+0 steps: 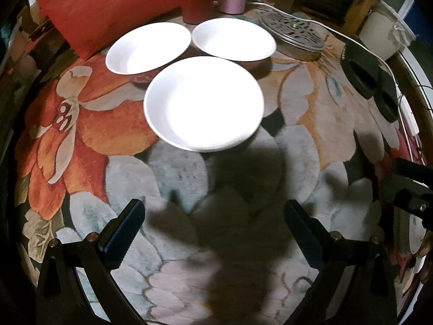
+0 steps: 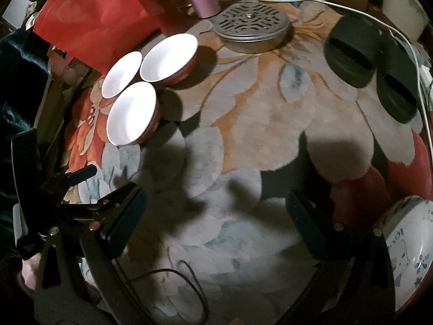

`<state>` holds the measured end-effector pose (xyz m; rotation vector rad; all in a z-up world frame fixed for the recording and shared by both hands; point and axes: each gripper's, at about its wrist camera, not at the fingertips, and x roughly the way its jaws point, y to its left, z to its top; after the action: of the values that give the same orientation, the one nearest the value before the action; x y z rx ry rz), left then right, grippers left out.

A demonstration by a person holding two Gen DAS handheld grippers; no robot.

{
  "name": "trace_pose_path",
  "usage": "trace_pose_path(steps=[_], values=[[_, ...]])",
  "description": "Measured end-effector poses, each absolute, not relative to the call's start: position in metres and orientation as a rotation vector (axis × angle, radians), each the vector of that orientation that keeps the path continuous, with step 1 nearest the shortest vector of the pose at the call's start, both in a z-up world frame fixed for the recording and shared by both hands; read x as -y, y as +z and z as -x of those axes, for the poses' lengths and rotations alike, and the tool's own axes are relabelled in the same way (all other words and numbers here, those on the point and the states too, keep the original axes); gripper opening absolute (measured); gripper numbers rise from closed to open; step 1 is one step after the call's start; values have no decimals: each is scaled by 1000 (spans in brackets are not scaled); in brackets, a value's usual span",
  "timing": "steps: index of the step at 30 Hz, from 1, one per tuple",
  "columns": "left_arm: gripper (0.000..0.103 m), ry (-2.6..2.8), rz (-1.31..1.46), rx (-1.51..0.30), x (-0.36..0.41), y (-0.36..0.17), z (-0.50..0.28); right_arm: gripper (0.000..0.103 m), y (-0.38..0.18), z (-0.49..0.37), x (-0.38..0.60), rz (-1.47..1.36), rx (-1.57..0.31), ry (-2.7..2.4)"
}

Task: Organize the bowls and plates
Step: 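Move both tools to the nearest white bowl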

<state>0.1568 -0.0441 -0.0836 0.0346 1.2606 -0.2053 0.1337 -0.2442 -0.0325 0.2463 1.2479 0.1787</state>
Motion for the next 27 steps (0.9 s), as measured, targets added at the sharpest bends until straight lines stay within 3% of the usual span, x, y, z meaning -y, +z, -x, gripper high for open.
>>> trace_pose_path(steps=[27], values=[[102, -143, 28, -1257, 5, -92, -175, 103, -46, -179, 193, -159, -1284, 267]])
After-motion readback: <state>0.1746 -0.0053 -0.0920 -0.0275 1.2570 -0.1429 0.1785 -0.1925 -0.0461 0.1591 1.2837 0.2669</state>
